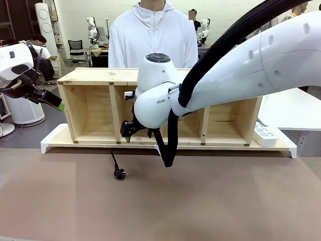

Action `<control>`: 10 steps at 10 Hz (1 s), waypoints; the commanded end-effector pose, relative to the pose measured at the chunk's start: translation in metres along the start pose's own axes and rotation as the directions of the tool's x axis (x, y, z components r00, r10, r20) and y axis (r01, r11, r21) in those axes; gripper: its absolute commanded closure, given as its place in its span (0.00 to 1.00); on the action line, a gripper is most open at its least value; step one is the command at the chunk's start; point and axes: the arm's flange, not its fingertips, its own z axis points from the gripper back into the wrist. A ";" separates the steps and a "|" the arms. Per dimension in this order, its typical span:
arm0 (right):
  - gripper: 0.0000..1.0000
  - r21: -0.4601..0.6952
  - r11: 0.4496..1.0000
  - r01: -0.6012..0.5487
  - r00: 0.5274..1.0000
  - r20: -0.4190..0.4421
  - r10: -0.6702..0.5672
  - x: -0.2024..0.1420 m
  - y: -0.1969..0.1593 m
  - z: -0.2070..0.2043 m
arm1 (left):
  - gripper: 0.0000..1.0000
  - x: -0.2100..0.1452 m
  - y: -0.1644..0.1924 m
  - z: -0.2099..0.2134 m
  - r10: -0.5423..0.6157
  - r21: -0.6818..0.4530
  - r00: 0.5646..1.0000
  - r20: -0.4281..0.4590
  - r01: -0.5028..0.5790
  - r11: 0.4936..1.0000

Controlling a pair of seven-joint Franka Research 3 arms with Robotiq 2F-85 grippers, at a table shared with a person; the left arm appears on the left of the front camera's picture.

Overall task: Perform cable management.
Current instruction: When the cord part of the Power Cable appears at the lower middle area of the table and stops, grasp the cord part of the Power Cable.

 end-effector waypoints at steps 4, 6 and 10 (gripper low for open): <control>0.00 0.039 0.998 -0.054 0.998 -0.042 0.055 0.011 0.030 -0.054 | 0.00 0.000 0.000 -0.001 0.019 -0.002 1.000 -0.003 -0.019 1.000; 0.00 0.069 0.995 -0.067 0.996 -0.061 0.071 0.011 0.034 -0.072 | 0.00 0.000 0.000 -0.001 0.019 -0.002 1.000 -0.003 -0.019 1.000; 0.00 0.109 0.991 -0.081 0.992 -0.092 0.091 0.009 0.044 -0.100 | 0.00 0.000 0.000 -0.001 0.019 -0.002 1.000 -0.003 -0.019 1.000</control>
